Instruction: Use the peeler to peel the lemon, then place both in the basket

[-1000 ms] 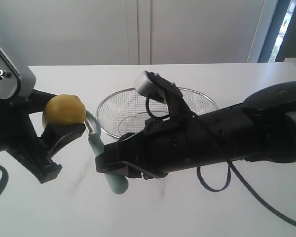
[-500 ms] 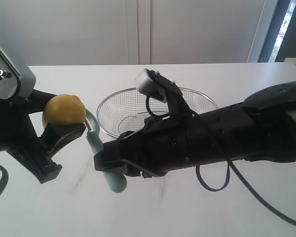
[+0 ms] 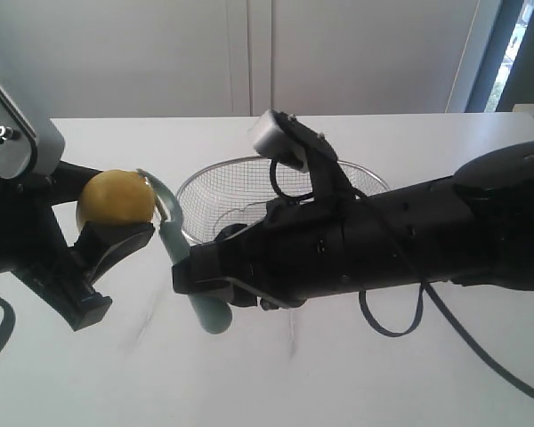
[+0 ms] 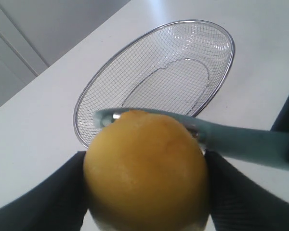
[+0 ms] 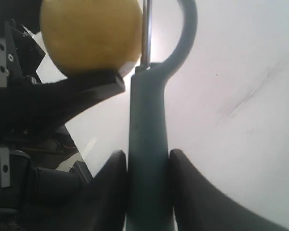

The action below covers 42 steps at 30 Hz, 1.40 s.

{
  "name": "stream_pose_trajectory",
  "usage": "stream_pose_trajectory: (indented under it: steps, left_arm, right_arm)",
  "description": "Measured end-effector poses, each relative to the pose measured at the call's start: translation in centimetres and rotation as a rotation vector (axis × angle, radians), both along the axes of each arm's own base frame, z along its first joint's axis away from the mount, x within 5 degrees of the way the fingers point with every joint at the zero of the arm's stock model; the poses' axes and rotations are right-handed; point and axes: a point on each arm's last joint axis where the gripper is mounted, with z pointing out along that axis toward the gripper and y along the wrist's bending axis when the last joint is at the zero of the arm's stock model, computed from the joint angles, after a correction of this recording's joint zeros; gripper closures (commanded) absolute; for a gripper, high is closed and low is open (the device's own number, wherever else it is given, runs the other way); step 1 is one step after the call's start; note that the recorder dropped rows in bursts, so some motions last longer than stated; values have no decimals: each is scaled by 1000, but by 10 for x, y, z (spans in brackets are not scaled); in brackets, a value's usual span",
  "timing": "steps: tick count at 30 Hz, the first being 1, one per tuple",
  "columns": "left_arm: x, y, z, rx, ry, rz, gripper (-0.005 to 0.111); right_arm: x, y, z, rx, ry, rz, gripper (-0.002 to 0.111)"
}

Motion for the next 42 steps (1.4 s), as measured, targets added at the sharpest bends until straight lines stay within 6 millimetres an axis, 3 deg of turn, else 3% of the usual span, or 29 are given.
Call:
stream_pose_trajectory:
  steps: [13,20,26,35,42]
  left_arm:
    - [0,0,0,0,0,0,107]
    - [0,0,0,0,0,0,107]
    - [0,0,0,0,0,0,107]
    - [0,0,0,1,2,0,107]
    - [0,0,0,2,3,0,107]
  right_arm:
    - [-16,-16,40,64,-149,-13,108]
    - [-40,-35,74,113,-301,15,108]
    - [-53,-58,94,70,-410,-80,108]
    - [-48,-86,88,-143,-416,-226,108]
    - [-28,-87,70,-251,-355,-261,108]
